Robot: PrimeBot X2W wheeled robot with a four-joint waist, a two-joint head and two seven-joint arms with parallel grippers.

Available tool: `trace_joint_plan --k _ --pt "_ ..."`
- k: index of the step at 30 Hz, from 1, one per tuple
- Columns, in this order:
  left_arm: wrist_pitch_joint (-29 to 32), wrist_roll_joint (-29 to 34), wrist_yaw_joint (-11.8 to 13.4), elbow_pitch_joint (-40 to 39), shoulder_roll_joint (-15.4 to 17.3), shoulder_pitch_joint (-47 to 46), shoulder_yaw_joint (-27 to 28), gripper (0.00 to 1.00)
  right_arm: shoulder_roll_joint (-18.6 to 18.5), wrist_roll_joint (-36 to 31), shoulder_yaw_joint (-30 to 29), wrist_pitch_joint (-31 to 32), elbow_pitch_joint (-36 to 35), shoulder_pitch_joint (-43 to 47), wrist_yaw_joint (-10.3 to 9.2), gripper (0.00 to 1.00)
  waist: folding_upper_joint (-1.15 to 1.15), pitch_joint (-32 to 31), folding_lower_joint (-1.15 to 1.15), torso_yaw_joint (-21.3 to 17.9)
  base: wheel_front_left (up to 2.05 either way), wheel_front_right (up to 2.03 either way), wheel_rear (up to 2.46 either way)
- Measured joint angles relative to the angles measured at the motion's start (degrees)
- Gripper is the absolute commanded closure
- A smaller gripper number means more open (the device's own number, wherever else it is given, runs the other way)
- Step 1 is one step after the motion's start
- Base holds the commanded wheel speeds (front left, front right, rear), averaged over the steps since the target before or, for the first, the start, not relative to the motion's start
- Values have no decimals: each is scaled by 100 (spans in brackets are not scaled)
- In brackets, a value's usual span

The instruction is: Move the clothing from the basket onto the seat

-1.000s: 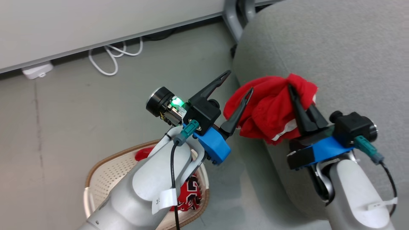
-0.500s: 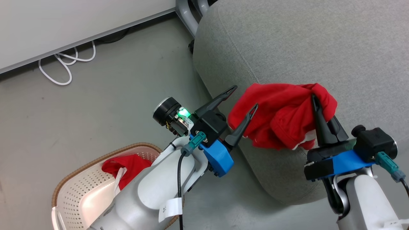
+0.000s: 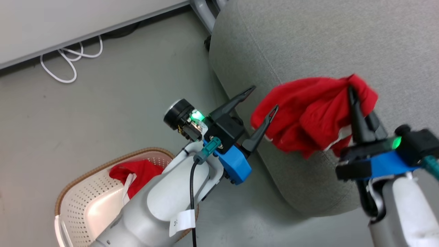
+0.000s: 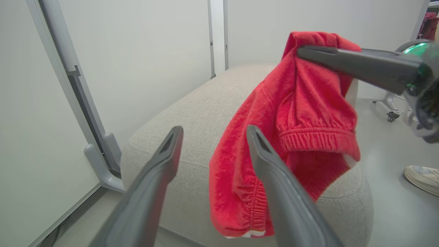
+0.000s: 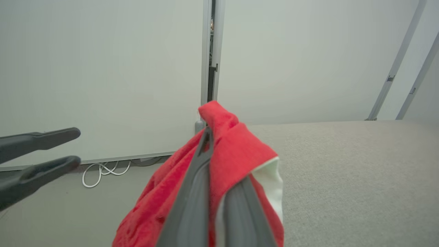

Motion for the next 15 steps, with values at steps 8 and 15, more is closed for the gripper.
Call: trace_joint_plan --k 8,15 --pt "3 205 1 -7 96 -410 2 0 -191 116 -713 0 -220 -1254 0 100 0 537 0 80 0 0 0" --pt "159 415 27 -160 192 -931 -66 0 -698 168 -1779 1 -386 -2577 0 100 0 1294 1 199 0 0 0"
